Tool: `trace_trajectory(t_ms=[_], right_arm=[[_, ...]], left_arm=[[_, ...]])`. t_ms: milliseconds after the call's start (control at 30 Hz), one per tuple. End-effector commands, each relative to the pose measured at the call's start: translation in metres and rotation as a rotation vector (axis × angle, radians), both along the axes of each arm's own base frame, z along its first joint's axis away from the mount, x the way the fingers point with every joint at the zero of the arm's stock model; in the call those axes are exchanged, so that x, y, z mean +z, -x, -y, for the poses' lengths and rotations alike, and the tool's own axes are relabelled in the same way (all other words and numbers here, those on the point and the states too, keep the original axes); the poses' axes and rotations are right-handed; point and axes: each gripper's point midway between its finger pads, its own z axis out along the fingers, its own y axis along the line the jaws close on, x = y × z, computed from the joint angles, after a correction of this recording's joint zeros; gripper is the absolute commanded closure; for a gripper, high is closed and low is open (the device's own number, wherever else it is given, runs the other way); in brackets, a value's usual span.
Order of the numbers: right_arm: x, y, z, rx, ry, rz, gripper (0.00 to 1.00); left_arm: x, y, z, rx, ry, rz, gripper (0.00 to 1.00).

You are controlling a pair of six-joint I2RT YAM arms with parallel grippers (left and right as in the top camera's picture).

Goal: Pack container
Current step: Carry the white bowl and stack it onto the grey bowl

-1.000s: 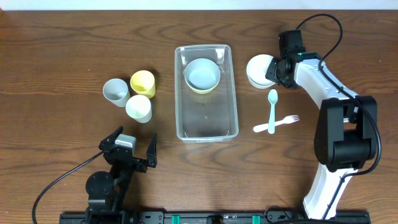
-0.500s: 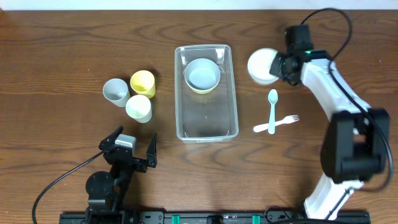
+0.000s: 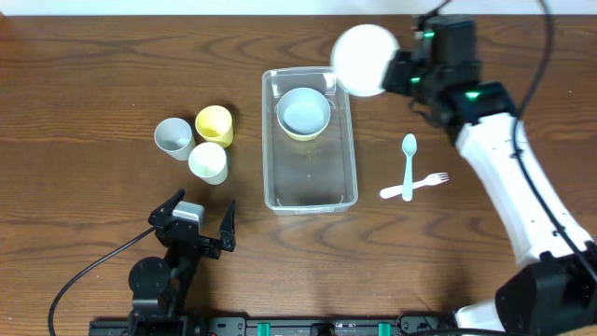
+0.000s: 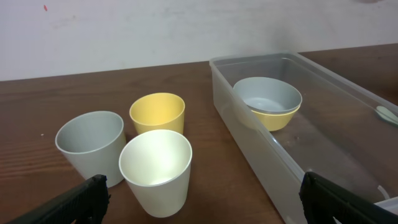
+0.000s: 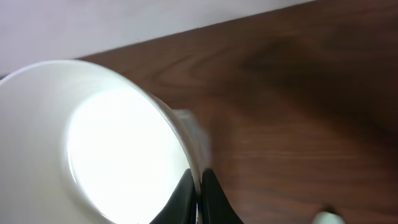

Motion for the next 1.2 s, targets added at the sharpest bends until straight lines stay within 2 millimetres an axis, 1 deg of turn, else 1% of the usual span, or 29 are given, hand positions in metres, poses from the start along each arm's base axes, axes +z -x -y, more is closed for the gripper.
trace_trajectory(t_ms=[0, 100, 167, 267, 467, 600, 633, 667, 733, 767, 800, 833, 933, 1000, 1067, 1167], right_arm=[[-0.02, 0.002, -0.033, 0.052, 0.019, -0.028, 0.99], [-0.039, 0.0, -0.055, 0.075, 0.04, -0.042, 0.99], [-0.055, -0.001, -0.07, 0.089, 0.042, -0.062, 0.99], [-0.08, -0.004, -0.085, 0.103, 0.042, -0.091, 0.99], [-0.117, -0.009, -0.1, 0.118, 0.052, -0.131, 0.99], [-0.127, -0.01, -0.101, 0.119, 0.057, -0.141, 0.99], [-0.128, -0.011, -0.101, 0.119, 0.057, -0.142, 0.97], [-0.129, -0.011, -0.101, 0.119, 0.058, -0.144, 0.91], [-0.13, -0.011, -0.102, 0.121, 0.06, -0.142, 0.67], [-0.13, -0.011, -0.102, 0.122, 0.059, -0.14, 0.57], [-0.13, -0.011, -0.102, 0.122, 0.059, -0.14, 0.54], [-0.129, -0.011, -0.103, 0.126, 0.055, -0.141, 0.51], [-0.126, -0.008, -0.107, 0.161, 0.044, -0.143, 0.51], [-0.118, -0.003, -0.107, 0.171, 0.038, -0.146, 0.52], [-0.103, 0.001, -0.105, 0.183, 0.045, -0.137, 0.53], [-0.07, 0.01, -0.095, 0.188, 0.064, -0.12, 0.52]], left_arm=[[-0.013, 0.001, 0.001, -0.009, -0.012, -0.033, 0.02], [-0.013, 0.001, 0.001, -0.009, -0.012, -0.033, 0.02], [-0.013, 0.001, 0.001, -0.009, -0.012, -0.033, 0.02], [-0.013, 0.001, 0.001, -0.009, -0.012, -0.033, 0.02], [-0.013, 0.001, 0.001, -0.009, -0.012, -0.033, 0.02], [-0.013, 0.001, 0.001, -0.009, -0.012, -0.033, 0.02], [-0.013, 0.001, 0.001, -0.009, -0.012, -0.033, 0.02], [-0.013, 0.001, 0.001, -0.009, -0.012, -0.033, 0.02], [-0.013, 0.001, 0.001, -0.009, -0.012, -0.033, 0.02], [-0.013, 0.001, 0.001, -0.009, -0.012, -0.033, 0.02], [-0.013, 0.001, 0.001, -0.009, -0.012, -0.033, 0.02], [-0.013, 0.001, 0.001, -0.009, -0.012, -0.033, 0.02], [-0.013, 0.001, 0.001, -0.009, -0.012, -0.033, 0.02], [-0.013, 0.001, 0.001, -0.009, -0.012, -0.033, 0.02], [-0.013, 0.001, 0.001, -0.009, -0.012, -0.033, 0.02], [-0.013, 0.001, 0.001, -0.009, -0.012, -0.033, 0.02]])
